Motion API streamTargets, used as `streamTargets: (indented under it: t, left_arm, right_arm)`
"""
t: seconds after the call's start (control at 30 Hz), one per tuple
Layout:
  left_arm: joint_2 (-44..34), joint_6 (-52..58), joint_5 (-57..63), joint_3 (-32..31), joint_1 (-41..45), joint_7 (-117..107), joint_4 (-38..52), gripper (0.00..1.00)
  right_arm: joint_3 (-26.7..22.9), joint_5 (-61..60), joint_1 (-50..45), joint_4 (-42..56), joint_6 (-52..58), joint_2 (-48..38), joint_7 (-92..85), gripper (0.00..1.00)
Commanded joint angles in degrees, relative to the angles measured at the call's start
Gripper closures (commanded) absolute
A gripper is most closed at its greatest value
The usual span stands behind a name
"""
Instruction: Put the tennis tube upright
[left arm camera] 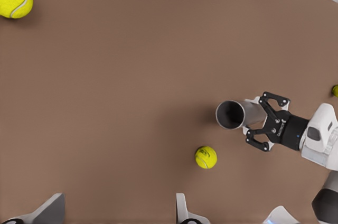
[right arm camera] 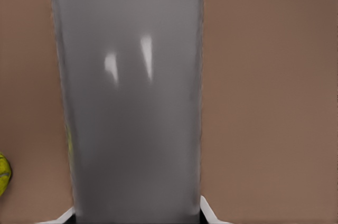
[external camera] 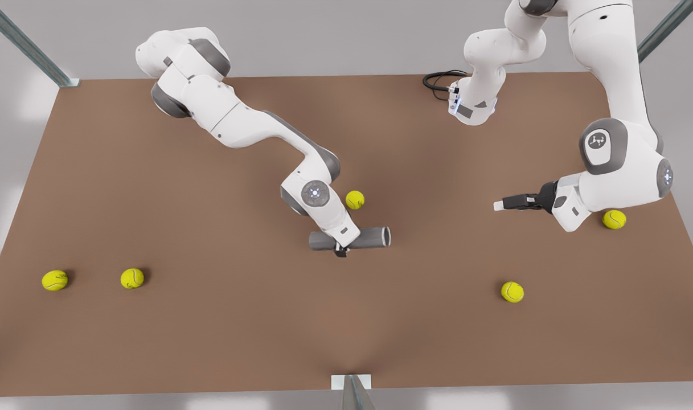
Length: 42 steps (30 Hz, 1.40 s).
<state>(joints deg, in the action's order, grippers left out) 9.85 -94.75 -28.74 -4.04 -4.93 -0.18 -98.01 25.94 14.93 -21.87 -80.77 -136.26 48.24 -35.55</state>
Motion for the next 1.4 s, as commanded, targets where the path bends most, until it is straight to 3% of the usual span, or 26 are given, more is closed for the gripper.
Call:
streamTargets:
  t: [0.0, 0.07, 0.1, 0.13, 0.27, 0.33, 0.57, 0.63, 0.87, 1.37]
  left_arm:
    - [0.0, 0.0, 0.0, 0.0, 0.0, 0.0, 0.0, 0.0]
    - [0.0, 0.0, 0.0, 0.0, 0.0, 0.0, 0.0, 0.0]
    - [0.0, 0.0, 0.0, 0.0, 0.0, 0.0, 0.0, 0.0]
    - [0.0, 0.0, 0.1, 0.0, 0.0, 0.0, 0.0, 0.0]
    - [0.0, 0.1, 0.0, 0.0, 0.0, 0.0, 0.0, 0.0]
    - [0.0, 0.1, 0.0, 0.0, -0.1, 0.1, 0.0, 0.0]
    - [0.0, 0.2, 0.1, 0.0, -0.3, 0.1, 0.0, 0.0]
    - [0.0, 0.2, 0.1, 0.0, -0.3, 0.1, 0.0, 0.0]
    - [0.0, 0.3, 0.1, 0.0, -0.3, 0.1, 0.0, 0.01]
    - [-0.1, 0.4, 0.1, 0.0, -1.0, 1.7, 0.0, 0.0]
  right_arm:
    - [0.0, 0.5, 0.0, 0.0, 0.0, 0.0, 0.4, 0.15]
    - [0.0, 0.5, 0.0, 0.0, -0.1, 0.0, 0.4, 0.18]
    - [0.0, 0.5, 0.0, 0.0, 0.0, 0.0, 0.4, 0.14]
    - [0.0, 0.5, 0.0, 0.0, 0.0, 0.0, 1.0, 0.0]
    - [0.0, 0.6, 0.0, 0.0, 0.1, -0.1, 1.2, 0.0]
    - [0.0, 0.6, 0.0, 0.0, 0.1, -0.1, 1.1, 0.09]
    - [0.0, 0.7, -0.1, 0.0, 0.1, -0.2, 1.2, 0.09]
    - [-0.3, 0.9, -0.5, 0.0, 0.6, -1.0, 1.9, 0.03]
    - [-7.3, 1.2, -6.7, -0.7, 2.6, -2.2, 4.3, 0.0]
    - [-8.2, 1.2, -8.3, -0.8, 1.2, -1.0, 7.1, 0.0]
